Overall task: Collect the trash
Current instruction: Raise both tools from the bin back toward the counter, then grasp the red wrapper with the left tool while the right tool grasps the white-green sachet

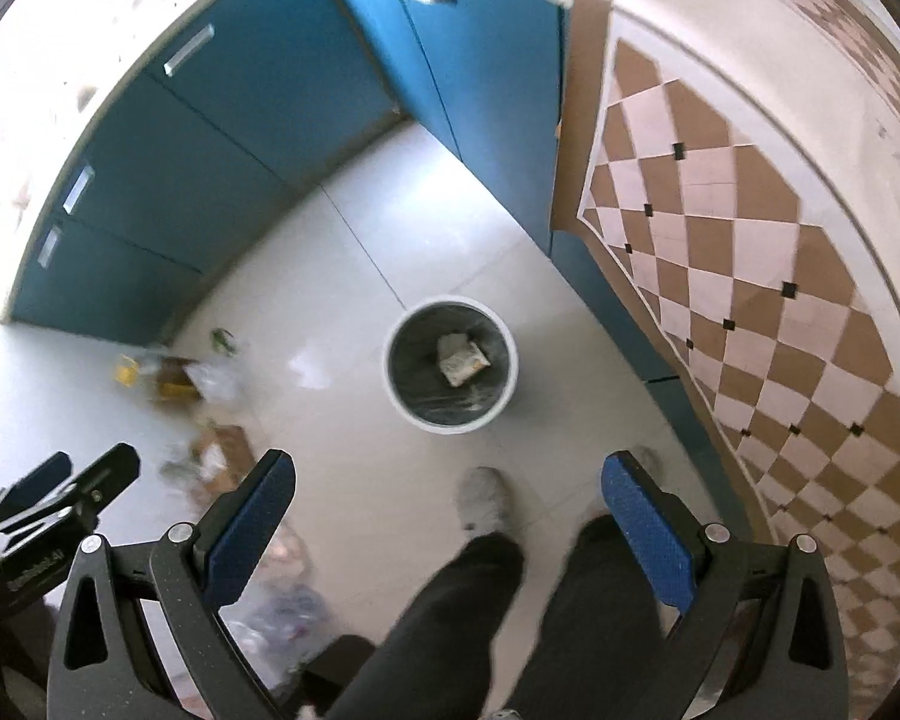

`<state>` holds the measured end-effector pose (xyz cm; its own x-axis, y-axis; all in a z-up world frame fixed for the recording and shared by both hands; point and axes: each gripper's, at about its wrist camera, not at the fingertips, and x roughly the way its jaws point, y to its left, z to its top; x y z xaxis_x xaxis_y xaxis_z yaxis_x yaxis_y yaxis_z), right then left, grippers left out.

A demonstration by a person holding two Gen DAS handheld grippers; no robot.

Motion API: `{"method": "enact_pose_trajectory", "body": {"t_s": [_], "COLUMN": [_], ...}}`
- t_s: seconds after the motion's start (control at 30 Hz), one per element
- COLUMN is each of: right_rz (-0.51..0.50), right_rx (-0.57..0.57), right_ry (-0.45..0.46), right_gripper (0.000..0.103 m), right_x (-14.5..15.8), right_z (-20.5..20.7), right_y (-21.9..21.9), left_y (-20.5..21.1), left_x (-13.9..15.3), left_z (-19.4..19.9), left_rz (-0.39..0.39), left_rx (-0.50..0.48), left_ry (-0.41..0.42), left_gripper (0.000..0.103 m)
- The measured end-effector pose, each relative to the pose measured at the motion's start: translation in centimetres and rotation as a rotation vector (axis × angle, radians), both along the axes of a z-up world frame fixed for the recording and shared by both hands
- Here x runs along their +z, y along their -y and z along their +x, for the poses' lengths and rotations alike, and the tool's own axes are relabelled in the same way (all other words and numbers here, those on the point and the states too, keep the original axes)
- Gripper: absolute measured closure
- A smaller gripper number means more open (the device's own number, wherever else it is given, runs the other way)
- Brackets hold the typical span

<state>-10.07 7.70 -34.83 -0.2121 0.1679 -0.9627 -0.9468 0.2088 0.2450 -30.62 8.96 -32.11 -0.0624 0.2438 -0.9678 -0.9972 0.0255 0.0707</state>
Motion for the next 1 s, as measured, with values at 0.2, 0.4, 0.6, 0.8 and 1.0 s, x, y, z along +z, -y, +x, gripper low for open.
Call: {"method": "enact_pose_trajectory", "body": {"t_s": [0.2,0.4,0.6,0.8,1.0], "right_rz": [0.088,0.167,0.151,0.067,-0.031], "right_rx": [-0.129,-0.379,-0.737,-1.024,-1.117], "right_ry": [-0.068,-0.046,0.009,0.093,0.124], "right_gripper": [0.0,0.0,0.0,0.0,0.0], "right_x": [5.7,11.2,12.5,9.1,3.2], "right_z": [6.6,20.4,37.1,50.5,58.2], "right_y": [2.0,7.1,16.2,24.6,27.3], "left_y": [-1.6,-1.9,-1.4,-2.9,-3.5], "left_x": [6.6,11.1,10.9,5.3,-0.3], "left_z": [9.3,26.0,44.3,55.6,61.4], "left_rz": [0.12,0.153,0.136,-0.02,-0.13], "left_rx": [-0.14,-0.386,-0.639,-0.714,-0.734], "left_ry": [0.012,0.084,0.075,0.091,0.097], "left_gripper": [0.0,0.0,0.0,0.0,0.009]}}
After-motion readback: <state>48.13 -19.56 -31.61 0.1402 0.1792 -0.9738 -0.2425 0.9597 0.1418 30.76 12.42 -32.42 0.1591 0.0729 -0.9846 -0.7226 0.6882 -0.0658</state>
